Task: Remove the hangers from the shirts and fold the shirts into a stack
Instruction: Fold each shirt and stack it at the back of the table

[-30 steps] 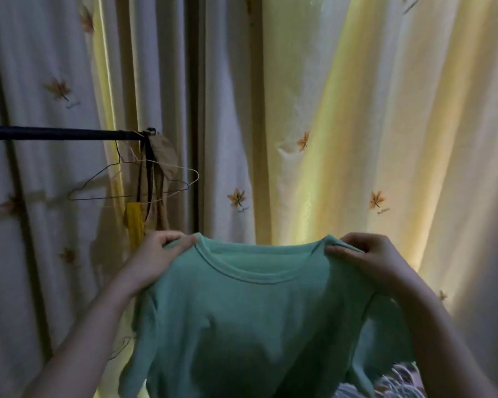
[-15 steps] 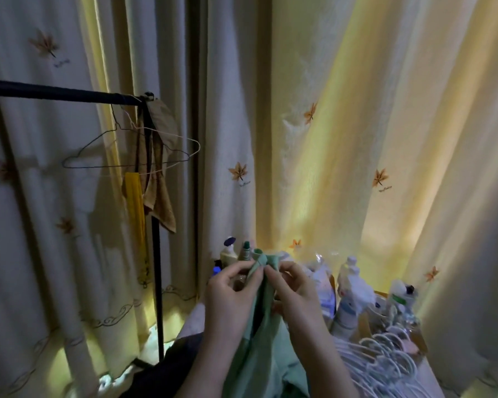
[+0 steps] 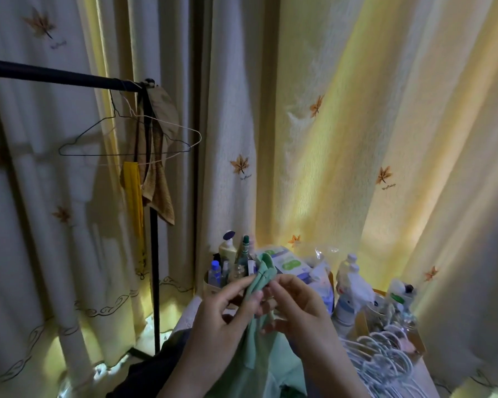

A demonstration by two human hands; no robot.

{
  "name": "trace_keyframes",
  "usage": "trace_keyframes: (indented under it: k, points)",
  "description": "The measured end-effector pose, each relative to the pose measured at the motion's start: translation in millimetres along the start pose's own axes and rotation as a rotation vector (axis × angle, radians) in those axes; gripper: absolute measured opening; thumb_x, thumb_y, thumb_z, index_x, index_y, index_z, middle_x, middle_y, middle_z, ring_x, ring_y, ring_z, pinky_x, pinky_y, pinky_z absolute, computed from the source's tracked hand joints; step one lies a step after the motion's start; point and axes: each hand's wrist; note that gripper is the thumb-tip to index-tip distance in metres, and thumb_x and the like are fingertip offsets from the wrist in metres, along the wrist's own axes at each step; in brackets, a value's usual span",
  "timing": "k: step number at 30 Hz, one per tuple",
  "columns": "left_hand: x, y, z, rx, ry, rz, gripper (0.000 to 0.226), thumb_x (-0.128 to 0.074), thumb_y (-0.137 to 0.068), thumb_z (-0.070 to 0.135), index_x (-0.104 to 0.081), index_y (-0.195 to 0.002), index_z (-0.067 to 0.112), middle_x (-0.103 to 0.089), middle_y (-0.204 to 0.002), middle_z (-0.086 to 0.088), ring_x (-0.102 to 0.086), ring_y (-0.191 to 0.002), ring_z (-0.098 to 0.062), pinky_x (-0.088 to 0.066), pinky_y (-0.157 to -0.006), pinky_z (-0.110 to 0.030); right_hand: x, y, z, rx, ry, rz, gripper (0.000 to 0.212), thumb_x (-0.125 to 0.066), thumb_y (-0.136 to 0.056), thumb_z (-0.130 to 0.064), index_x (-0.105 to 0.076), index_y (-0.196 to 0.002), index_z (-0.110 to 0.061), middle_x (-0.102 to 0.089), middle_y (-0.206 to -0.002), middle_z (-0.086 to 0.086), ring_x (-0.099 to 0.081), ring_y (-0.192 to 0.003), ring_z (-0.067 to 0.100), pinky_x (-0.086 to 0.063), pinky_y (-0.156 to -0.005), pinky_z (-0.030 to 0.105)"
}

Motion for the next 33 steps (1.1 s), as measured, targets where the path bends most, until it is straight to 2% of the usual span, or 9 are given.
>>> trace_keyframes:
  k: [2,5,9,11,19,23,27,30,33]
  points:
    - [0,3,-2,0.003,-0.064,-0.038,0.034,-0.066,-0.082,0.037,-0.060,-0.108,0.058,-0.068,-0.102,0.022,-0.064,-0.094,0.004,-0.053,-0.070,-0.014,3,0,4,0.069,0.082,0.024,0.004,-0.069,-0.075,-0.022,-0.067,-0.078,-0.021,-0.068,-0.071,0.005,-0.065,-0.061,0.018,-0.049,-0.046,0.024]
    - [0,5,-9,0.016,-0.121,-0.073,0.053,-0.067,-0.086,0.014,-0.056,-0.114,0.058,-0.067,-0.101,0.020,-0.065,-0.092,-0.001,-0.056,-0.072,-0.018,9,1,9,0.227,0.429,0.198,0.022,-0.074,-0.078,-0.016,-0.062,-0.082,-0.034,-0.065,-0.075,-0.007,-0.060,-0.062,0.006,-0.047,-0.053,0.019]
    - [7,-2,-4,0.007,-0.072,-0.148,0.056,-0.061,-0.089,0.009,-0.056,-0.112,0.060,-0.066,-0.108,0.021,-0.067,-0.095,-0.003,-0.055,-0.074,-0.016,17,-1,-11,0.502,0.912,0.103,0.049,-0.067,-0.083,-0.034,-0.047,-0.127,-0.047,-0.042,-0.125,-0.029,-0.038,-0.123,-0.007,-0.030,-0.097,0.003]
    - [14,-14,8,-0.021,-0.060,-0.183,0.057,-0.061,-0.090,0.009,-0.057,-0.107,0.064,-0.063,-0.111,0.029,-0.062,-0.101,0.005,-0.052,-0.077,-0.011,18,-10,-31,0.515,1.011,-0.037,0.034,-0.058,-0.086,-0.042,-0.054,-0.120,-0.045,-0.041,-0.130,-0.030,-0.026,-0.131,-0.006,-0.022,-0.105,0.006]
    - [37,-48,49,-0.154,-0.360,-0.216,0.049,-0.076,-0.071,0.045,-0.041,-0.104,0.051,-0.047,-0.115,0.033,-0.053,-0.107,0.007,-0.052,-0.084,-0.019,16,-43,-139,0.719,0.966,-0.041,0.005,-0.060,-0.089,-0.026,-0.062,-0.092,-0.022,-0.064,-0.086,-0.010,-0.062,-0.083,0.013,-0.052,-0.072,0.034]
    - [37,-51,54,-0.317,-0.347,-0.088,0.048,-0.078,-0.075,0.022,-0.057,-0.104,0.054,-0.046,-0.115,0.035,-0.050,-0.110,0.012,-0.045,-0.090,-0.007,17,-51,-167,0.779,0.996,0.008,0.014,-0.063,-0.087,-0.009,-0.064,-0.095,-0.020,-0.068,-0.087,-0.006,-0.067,-0.079,0.016,-0.056,-0.067,0.038]
    - [33,-58,66,-0.211,-0.217,-0.164,0.050,-0.080,-0.069,0.029,-0.055,-0.098,0.062,-0.037,-0.104,0.059,-0.036,-0.102,0.035,-0.038,-0.071,0.007,12,-52,-171,0.796,0.965,-0.002,0.024,-0.064,-0.085,-0.009,-0.062,-0.091,-0.033,-0.069,-0.081,-0.015,-0.067,-0.073,0.001,-0.052,-0.060,0.014]
    - [26,-61,65,-0.026,-0.345,-0.356,0.048,-0.074,-0.051,0.069,-0.058,-0.096,0.061,-0.029,-0.107,0.060,-0.031,-0.108,0.032,-0.040,-0.085,-0.006,10,-55,-171,0.811,0.980,0.058,0.024,-0.067,-0.085,-0.010,-0.062,-0.089,-0.033,-0.066,-0.077,-0.016,-0.065,-0.066,-0.002,-0.045,-0.054,0.006]
    - [18,-67,47,0.018,-0.451,-0.315,0.054,-0.072,-0.060,0.067,-0.064,-0.107,0.042,-0.035,-0.137,0.025,-0.034,-0.131,-0.002,-0.037,-0.110,-0.036,15,-58,-181,0.848,0.978,0.171,0.010,-0.068,-0.084,-0.018,-0.065,-0.087,-0.027,-0.066,-0.078,-0.013,-0.063,-0.063,0.002,-0.044,-0.052,0.009]
Point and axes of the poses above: each hand's wrist, its own y-axis away from the middle knuckle, its own x-axis out of the back of the hand, z = x × y
